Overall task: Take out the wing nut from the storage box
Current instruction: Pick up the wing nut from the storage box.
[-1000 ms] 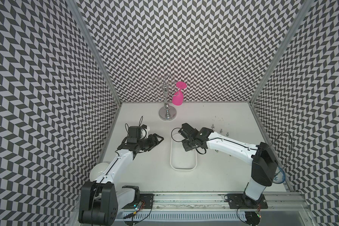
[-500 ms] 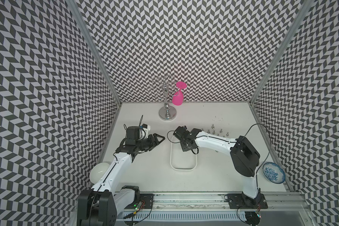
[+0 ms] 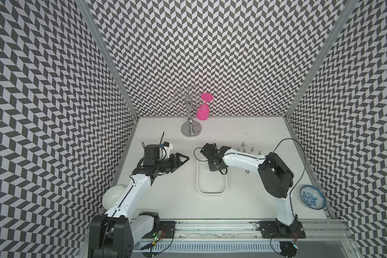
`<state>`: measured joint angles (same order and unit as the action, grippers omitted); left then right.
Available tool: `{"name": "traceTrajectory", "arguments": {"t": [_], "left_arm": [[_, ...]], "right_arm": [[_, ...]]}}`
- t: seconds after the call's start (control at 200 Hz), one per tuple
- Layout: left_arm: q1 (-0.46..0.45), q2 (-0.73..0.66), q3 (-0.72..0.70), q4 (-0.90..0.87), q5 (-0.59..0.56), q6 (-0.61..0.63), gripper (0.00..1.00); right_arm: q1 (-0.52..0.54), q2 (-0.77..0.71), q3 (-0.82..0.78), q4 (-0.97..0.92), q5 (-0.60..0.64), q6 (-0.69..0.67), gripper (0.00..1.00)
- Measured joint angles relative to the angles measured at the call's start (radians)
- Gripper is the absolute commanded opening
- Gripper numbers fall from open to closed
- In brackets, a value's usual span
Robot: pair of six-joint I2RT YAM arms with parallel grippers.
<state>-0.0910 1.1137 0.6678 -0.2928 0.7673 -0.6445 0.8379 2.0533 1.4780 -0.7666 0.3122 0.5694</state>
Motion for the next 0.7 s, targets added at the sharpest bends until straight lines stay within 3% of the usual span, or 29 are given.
{"name": "traceTrajectory", "arguments": {"t": [0.461,0.701], "left_arm": [[0.000,-0.007,-0.018,0.009,0.013,-0.003,0.66],[0.000,-0.042,-0.050,0.017,0.012,-0.009,0.66]], "right_arm": [[0.004,0.001,-0.027,0.012,-0.012,0.046,0.31],[0.010,-0.005,-0.045,0.020,-0.006,0.064,0.20]]}}
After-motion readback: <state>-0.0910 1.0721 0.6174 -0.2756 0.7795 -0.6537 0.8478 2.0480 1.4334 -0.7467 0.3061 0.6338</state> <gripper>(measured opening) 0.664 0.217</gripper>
